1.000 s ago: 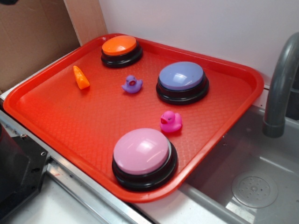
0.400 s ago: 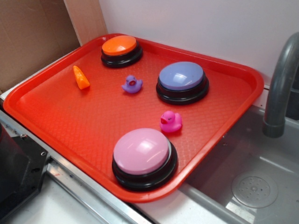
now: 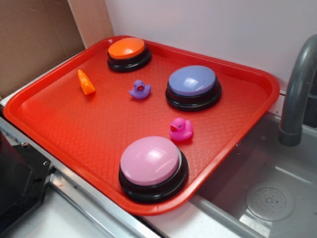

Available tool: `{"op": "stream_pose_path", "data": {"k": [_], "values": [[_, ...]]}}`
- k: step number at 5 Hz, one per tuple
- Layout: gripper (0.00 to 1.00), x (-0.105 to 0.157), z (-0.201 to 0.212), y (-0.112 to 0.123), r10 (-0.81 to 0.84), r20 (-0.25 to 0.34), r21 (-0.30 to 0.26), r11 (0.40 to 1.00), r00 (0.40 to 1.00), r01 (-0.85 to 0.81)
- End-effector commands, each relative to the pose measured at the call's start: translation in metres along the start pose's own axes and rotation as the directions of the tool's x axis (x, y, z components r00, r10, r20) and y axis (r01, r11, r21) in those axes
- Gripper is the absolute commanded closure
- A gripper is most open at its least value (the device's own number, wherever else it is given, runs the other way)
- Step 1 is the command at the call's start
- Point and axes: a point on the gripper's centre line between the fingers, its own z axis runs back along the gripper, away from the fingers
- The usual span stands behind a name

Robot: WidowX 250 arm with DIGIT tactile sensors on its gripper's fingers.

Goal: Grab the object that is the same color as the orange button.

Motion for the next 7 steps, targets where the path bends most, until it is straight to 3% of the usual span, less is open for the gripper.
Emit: {"op": "stream_pose_path", "data": {"k": [1, 3, 4, 5, 7], "values": [[0.0, 0.052, -0.041, 0.016, 0.256, 0.022, -0.011, 0.967, 0.966, -0.256], [0.0, 0.065, -0.087, 0.004, 0.408, 0.032, 0.037, 0.912, 0.912, -0.409], [0.0, 0.063, -0.103, 0.013, 0.427, 0.019, 0.069, 0.901, 0.904, -0.428], [0.0, 0.057, -0.12, 0.031, 0.411, -0.024, 0.076, 0.909, 0.911, -0.409], [0.0, 0.049, -0.137, 0.053, 0.404, -0.048, 0.093, 0.913, 0.914, -0.398]]}}
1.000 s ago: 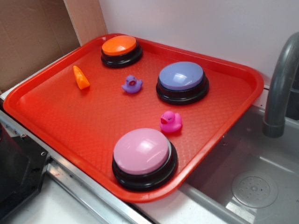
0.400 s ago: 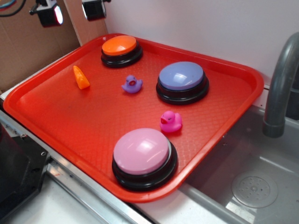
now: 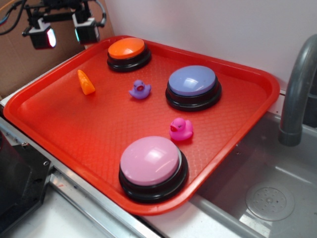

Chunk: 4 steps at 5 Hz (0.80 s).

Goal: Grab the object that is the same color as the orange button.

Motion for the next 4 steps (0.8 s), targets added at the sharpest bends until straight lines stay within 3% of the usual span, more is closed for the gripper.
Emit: {"op": "stream_pose_path", "data": {"k": [1, 4], "values": [[0.0, 0.007, -0.015, 0.008, 0.037, -0.007, 0.005, 0.999, 0.999, -0.037], [0.0, 0.015, -0.056, -0.003, 0.104, -0.116, 0.026, 0.994, 0.988, -0.102]]}}
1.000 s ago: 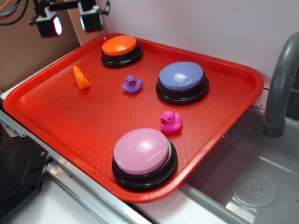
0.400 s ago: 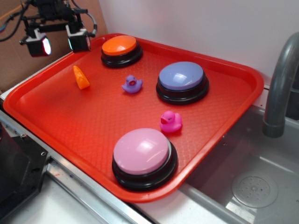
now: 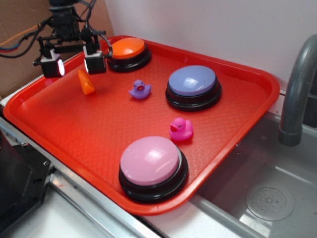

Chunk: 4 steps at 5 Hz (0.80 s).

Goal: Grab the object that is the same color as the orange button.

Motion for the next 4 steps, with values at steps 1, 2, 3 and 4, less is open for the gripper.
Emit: {"op": "stream_pose_path", "data": {"k": [1, 2, 3, 4], "values": [[0.0, 0.005, -0.002, -0.002, -0.024, 0.02, -0.044, 0.999, 1.0, 0.025], [0.0, 0.005, -0.006, -0.004, -0.037, 0.009, -0.061, 0.997, 0.999, 0.037], [0.0, 0.007, -0.017, -0.005, -0.062, -0.011, -0.086, 0.994, 0.998, 0.061], [0.34, 0.007, -0.027, -0.005, -0.082, -0.031, -0.109, 0.991, 0.996, 0.079]]}}
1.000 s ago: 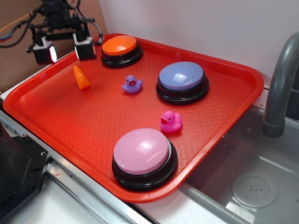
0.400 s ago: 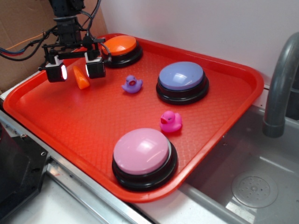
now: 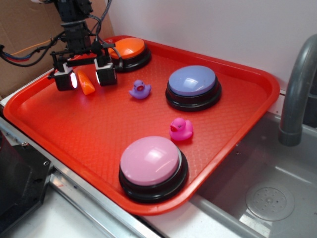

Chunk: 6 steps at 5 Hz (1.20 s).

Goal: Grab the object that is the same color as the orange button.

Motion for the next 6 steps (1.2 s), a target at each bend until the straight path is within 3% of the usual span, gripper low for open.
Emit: {"op": "stream_pose_path", "data": {"k": [1, 2, 3, 4, 5, 6], "values": [[1.0, 0.002, -0.004, 0.011, -0.038, 0.021, -0.047, 0.998, 0.999, 0.039], [1.0, 0.004, 0.005, 0.011, -0.143, 0.05, -0.04, 0.989, 0.988, 0.145], [1.0, 0.007, 0.026, 0.012, -0.387, 0.059, -0.008, 0.922, 0.92, 0.388], [1.0, -0.008, 0.074, 0.007, -0.596, 0.031, 0.066, 0.802, 0.802, 0.593], [1.0, -0.034, 0.119, 0.009, -0.659, 0.068, 0.105, 0.752, 0.749, 0.651], [1.0, -0.061, 0.163, 0.02, -0.677, 0.122, 0.097, 0.736, 0.726, 0.67]]}}
